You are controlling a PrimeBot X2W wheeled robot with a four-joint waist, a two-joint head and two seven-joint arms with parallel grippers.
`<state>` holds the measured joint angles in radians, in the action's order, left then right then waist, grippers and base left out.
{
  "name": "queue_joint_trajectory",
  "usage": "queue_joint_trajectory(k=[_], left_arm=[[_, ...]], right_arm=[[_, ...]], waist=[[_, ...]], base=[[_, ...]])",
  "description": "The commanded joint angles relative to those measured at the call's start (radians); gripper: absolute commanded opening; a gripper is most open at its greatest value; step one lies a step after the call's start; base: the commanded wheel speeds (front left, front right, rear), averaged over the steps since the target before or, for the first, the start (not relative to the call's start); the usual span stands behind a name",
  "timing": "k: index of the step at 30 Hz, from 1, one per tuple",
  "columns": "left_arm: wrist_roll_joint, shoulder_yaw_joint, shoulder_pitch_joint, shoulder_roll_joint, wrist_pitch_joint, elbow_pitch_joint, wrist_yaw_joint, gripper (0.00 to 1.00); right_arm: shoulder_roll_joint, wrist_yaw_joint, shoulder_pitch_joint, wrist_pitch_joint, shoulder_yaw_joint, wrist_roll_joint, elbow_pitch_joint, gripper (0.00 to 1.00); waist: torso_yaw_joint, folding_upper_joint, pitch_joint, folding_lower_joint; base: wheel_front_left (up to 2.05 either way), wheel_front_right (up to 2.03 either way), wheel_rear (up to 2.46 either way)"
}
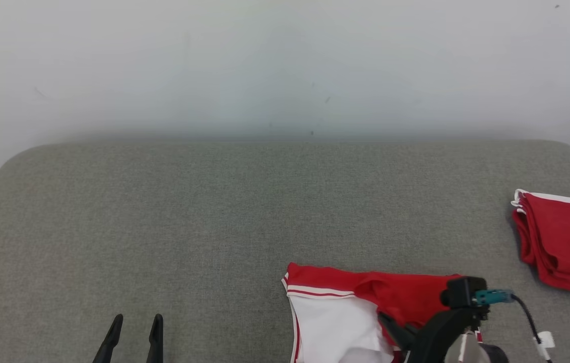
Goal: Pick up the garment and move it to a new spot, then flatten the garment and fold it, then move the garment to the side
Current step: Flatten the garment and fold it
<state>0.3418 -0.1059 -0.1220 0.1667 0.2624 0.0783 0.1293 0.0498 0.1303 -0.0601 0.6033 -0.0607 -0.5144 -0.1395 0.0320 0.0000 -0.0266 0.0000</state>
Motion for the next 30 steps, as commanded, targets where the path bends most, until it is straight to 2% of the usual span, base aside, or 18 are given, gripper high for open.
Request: queue_joint_trajectory(k=[1, 11, 21, 22, 23, 24, 30], left_arm=[[0.000, -0.002, 0.007, 0.002, 0.002, 0.002, 0.001, 1.00], [0.000, -0.020, 0.016, -0.002, 0.002, 0.012, 0.001, 1.00], [0.004, -0.042, 0.009, -0.006, 0.002, 0.021, 0.001, 1.00], [0.004, -0.041, 0.008, -0.005, 0.002, 0.020, 0.001, 1.00], [0.005, -0.042, 0.006, -0.005, 0.002, 0.020, 0.001, 1.00], [0.005, -0.041, 0.004, -0.004, 0.002, 0.020, 0.001, 1.00], [0.006, -0.030, -0.010, -0.001, 0.002, 0.017, 0.001, 1.00]], right_arm=[[0.001, 0.001, -0.019, -0.026, -0.039, -0.025, -0.022, 0.00], [0.001, 0.001, -0.132, -0.114, -0.202, -0.078, -0.185, 0.00], [0.001, 0.001, -0.244, -0.199, -0.314, -0.140, -0.369, 0.00], [0.000, 0.001, -0.249, -0.205, -0.319, -0.140, -0.383, 0.03], [0.000, 0.001, -0.252, -0.213, -0.323, -0.146, -0.392, 0.67], [0.000, 0.001, -0.254, -0.219, -0.328, -0.160, -0.399, 1.00], [0.000, 0.001, -0.251, -0.242, -0.357, -0.286, -0.320, 1.00]], waist=[[0.009, 0.0000, 0.000, 0.0000], [0.038, 0.0000, 0.000, 0.0000], [0.090, 0.0000, -0.009, 0.0000], [0.092, 0.0000, -0.009, 0.0000], [0.094, 0.0000, -0.010, 0.0000], [0.095, 0.0000, -0.011, 0.0000], [0.086, 0.0000, -0.021, 0.0000]], base=[[0.00, 0.00, 0.00], [0.00, 0.00, 0.00], [0.00, 0.00, 0.00], [0.00, 0.00, 0.00], [0.00, 0.00, 0.00], [0.00, 0.00, 0.00], [0.00, 0.00, 0.00]])
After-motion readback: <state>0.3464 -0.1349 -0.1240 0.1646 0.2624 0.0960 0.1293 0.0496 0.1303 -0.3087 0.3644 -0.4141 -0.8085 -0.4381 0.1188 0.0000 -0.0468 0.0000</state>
